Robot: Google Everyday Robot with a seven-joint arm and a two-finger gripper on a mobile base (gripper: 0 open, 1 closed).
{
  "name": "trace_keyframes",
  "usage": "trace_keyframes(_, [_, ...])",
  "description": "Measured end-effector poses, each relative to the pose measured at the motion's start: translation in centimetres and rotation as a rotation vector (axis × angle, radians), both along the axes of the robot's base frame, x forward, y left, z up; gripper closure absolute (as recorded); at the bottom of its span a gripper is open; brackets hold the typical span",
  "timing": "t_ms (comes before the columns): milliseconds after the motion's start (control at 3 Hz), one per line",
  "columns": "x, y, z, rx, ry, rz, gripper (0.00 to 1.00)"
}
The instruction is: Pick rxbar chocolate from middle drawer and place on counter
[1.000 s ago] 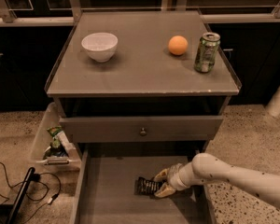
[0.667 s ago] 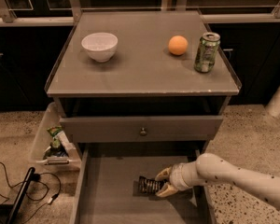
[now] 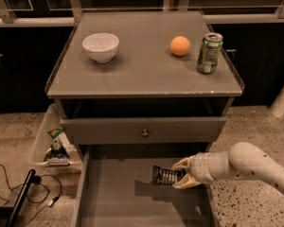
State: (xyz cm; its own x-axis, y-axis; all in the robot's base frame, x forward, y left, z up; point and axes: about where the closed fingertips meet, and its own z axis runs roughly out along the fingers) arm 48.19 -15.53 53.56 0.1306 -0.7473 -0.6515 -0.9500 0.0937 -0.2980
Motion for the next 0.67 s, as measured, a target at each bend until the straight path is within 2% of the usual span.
trace_keyframes(333, [0.0, 0.1, 0.0, 0.0, 0.0, 0.001, 1.0])
trace_keyframes(667, [-0.4, 0.5, 1.3, -0.023, -0.022, 0.007, 1.0])
